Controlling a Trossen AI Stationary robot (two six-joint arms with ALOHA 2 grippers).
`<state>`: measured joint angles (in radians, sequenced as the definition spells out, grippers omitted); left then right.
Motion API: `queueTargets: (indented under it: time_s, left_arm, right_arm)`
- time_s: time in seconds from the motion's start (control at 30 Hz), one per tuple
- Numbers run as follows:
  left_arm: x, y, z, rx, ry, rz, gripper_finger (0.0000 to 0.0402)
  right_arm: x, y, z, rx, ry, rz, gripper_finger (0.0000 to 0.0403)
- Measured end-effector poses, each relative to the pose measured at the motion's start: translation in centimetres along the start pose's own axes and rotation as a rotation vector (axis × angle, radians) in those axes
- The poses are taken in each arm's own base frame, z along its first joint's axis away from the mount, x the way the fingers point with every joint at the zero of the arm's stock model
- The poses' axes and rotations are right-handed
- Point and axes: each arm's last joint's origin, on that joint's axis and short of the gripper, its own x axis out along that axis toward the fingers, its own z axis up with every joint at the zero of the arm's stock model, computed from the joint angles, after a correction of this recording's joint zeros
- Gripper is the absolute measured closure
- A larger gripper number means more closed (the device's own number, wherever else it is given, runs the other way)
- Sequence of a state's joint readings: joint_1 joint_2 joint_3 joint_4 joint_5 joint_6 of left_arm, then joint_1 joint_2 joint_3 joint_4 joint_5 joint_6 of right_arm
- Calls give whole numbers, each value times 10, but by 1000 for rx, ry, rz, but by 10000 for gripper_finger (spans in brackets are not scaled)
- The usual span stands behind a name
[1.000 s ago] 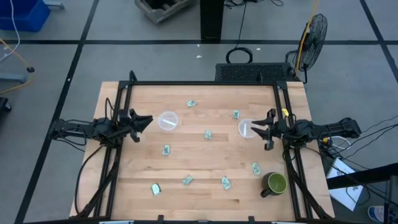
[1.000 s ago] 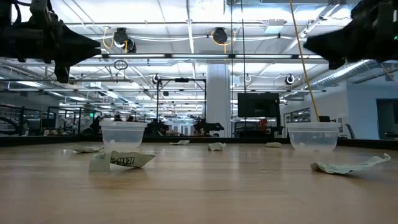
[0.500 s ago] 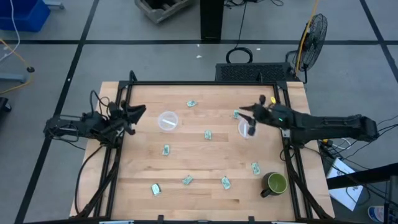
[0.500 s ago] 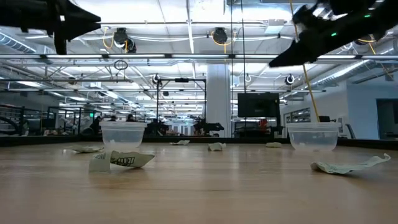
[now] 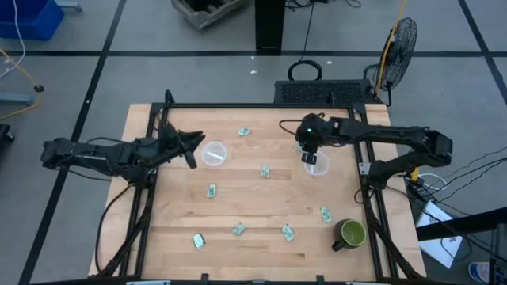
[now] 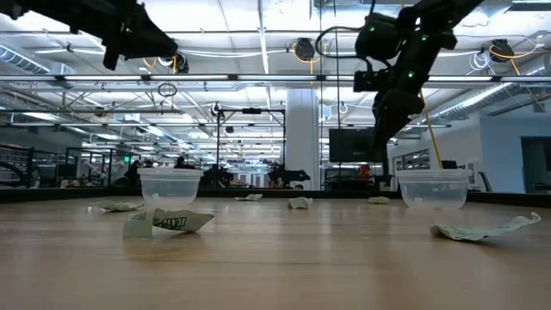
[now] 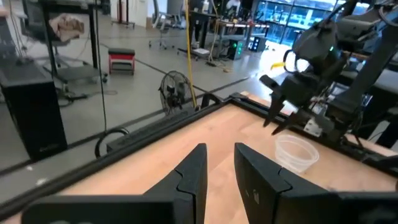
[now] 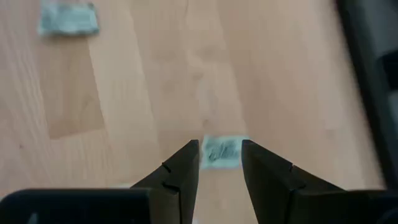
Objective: Pick and place Stevia / Truvia into bins
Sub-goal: Put the stevia packet into the right transparent container
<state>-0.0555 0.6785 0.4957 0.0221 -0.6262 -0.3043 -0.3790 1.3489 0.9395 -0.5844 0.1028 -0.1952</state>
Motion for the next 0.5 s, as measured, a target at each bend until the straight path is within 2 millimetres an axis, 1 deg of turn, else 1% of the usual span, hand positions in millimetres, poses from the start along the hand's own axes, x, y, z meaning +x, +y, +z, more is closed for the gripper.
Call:
queueTargets:
  time_s: [0.13,0.3,0.4,0.5]
  left_arm:
    - [12,-7,-6,-2,17,2,316]
    - [22,-14,-9,-12,3,-7,316]
    - [24,-16,-9,-12,-10,-13,316]
    - [24,-17,-8,0,-15,-36,316]
  right_arm:
    - [18,1,5,53,36,6,287]
    - [47,4,2,67,126,22,287]
    - [58,5,1,65,158,27,287]
    - [62,4,0,69,174,27,287]
